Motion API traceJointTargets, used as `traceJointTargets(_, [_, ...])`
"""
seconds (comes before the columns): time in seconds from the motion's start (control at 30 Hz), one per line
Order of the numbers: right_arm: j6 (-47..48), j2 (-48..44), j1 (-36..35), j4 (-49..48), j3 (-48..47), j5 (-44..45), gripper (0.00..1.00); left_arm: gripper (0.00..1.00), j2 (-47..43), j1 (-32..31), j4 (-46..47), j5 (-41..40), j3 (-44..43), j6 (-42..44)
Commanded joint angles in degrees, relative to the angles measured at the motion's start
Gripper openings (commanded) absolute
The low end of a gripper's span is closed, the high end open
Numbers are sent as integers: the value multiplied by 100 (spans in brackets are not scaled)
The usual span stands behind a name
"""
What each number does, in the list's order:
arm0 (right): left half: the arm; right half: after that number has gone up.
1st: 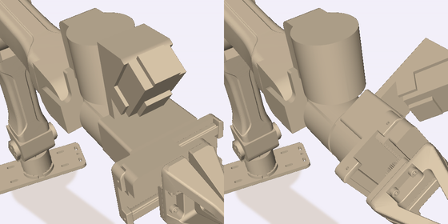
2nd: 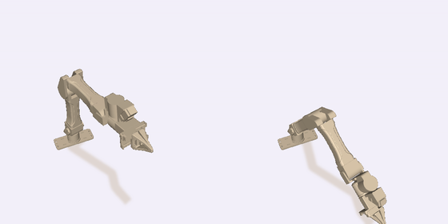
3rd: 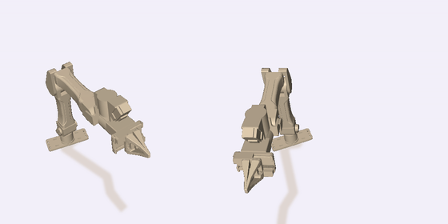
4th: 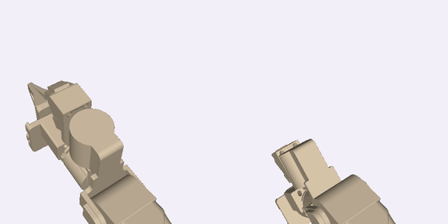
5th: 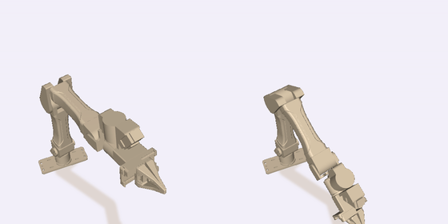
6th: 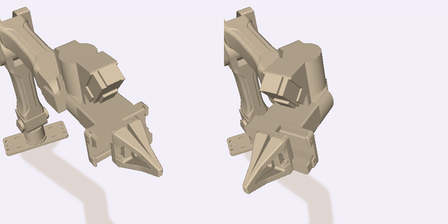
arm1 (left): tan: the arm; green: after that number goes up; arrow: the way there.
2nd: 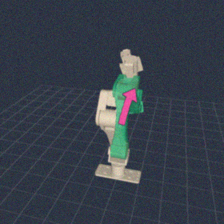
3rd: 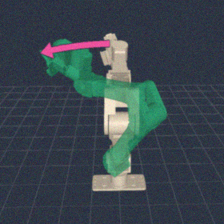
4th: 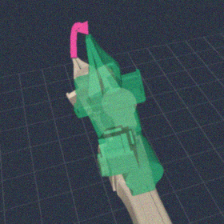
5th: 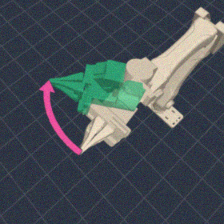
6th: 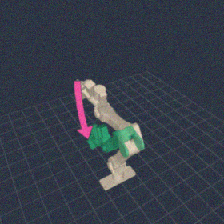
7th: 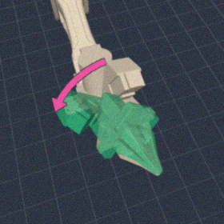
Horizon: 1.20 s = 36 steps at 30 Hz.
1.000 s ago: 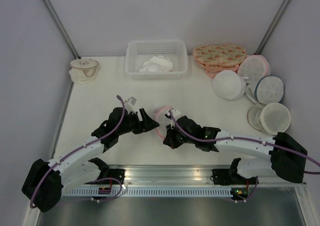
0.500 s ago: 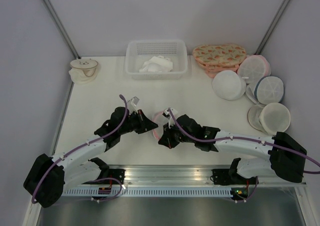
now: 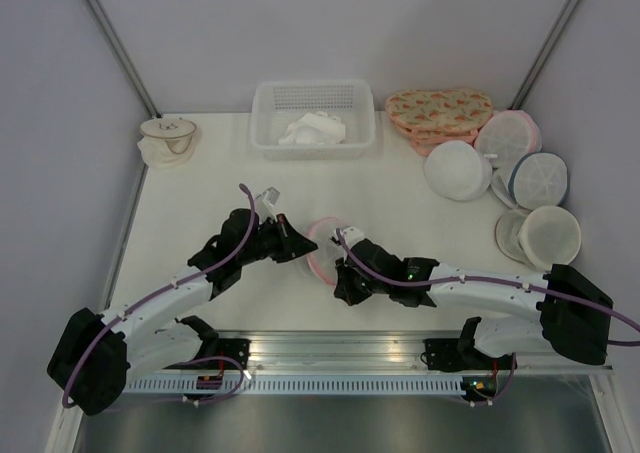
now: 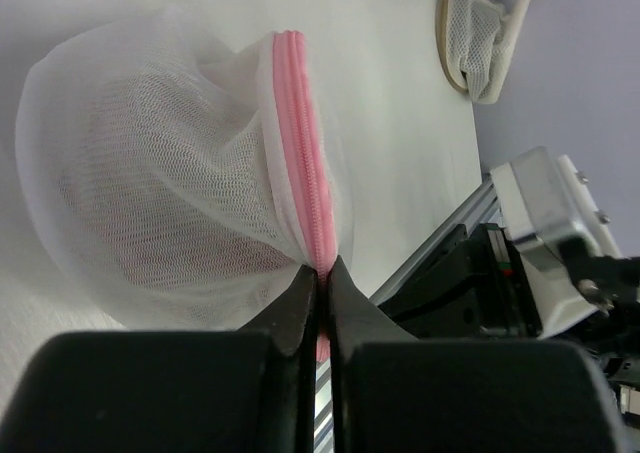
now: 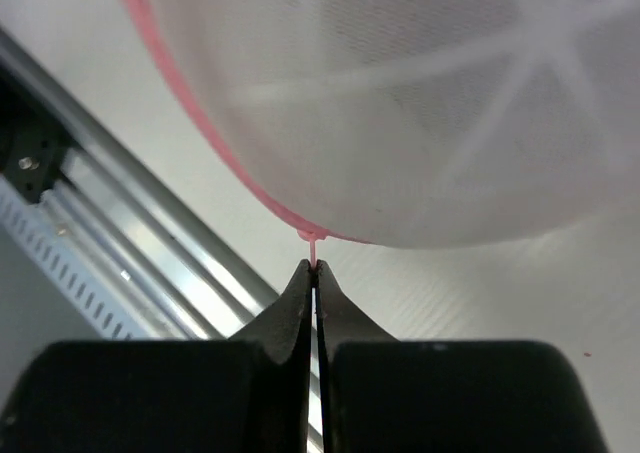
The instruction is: Unzip the laundry bag and remove the bra
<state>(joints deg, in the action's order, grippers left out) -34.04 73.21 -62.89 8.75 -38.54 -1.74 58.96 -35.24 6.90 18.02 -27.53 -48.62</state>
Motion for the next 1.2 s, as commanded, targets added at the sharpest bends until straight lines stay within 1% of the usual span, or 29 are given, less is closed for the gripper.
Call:
traceJointTargets(0.0, [-216, -70, -30, 977, 58, 1066, 1, 2, 54, 0, 75, -159, -367, 300])
traceJointTargets(0.17, [-419, 53, 5, 1295, -56, 1878, 0, 2, 107, 0, 40, -71, -473, 353])
traceJointTargets(0.2, [-454, 114, 31, 1435, -135, 2236, 0, 2, 98, 0, 31, -71, -481, 371])
traceJointTargets(0.37, [-779, 667, 268, 1963, -513, 3292, 0, 2, 46, 0, -13, -36, -464, 397])
traceJointTargets(0.57, [-779, 1301, 637, 1735, -751, 3881, 0, 2, 2, 0, -30, 87, -481, 441])
traceJointTargets(0.7, [-806, 1179, 673, 1595, -760, 4041, 0, 2, -25, 0, -48, 202, -455, 494])
traceJointTargets(0.73, [-797, 1100, 673, 1577, -734, 4050, 0, 9, -42, 0, -152, 150, -455, 503])
traceJointTargets(0.77, [-780, 1021, 664, 1551, -681, 4058, 0, 30, -68, 0, -223, 62, -446, 520])
traceJointTargets(0.8, [-771, 889, 682, 1550, -646, 4050, 0, 43, -112, 0, -337, -261, -429, 538])
traceJointTargets(0.87, [-718, 809, 708, 1568, -584, 4023, 0, 62, -296, -9, -617, -762, -315, 608])
traceJointTargets(0.9, [-709, 809, 734, 1577, -567, 4006, 0, 66, -367, 0, -654, -1444, -236, 617])
traceJointTargets(0.97, [-665, 835, 770, 1586, -523, 3962, 0, 74, -568, 0, -864, -2159, 35, 600])
traceJointTargets(1.0, [-665, 887, 787, 1586, -514, 3918, 0, 79, -596, 0, -874, -2684, 220, 573])
traceJointTargets(1.1, [-665, 940, 805, 1542, -487, 3874, 0, 81, -553, 18, -725, -2988, 415, 503])
traceJointTargets(1.17, [-665, 967, 805, 1489, -479, 3821, 1, 81, -299, 18, -192, -2823, 555, 494])
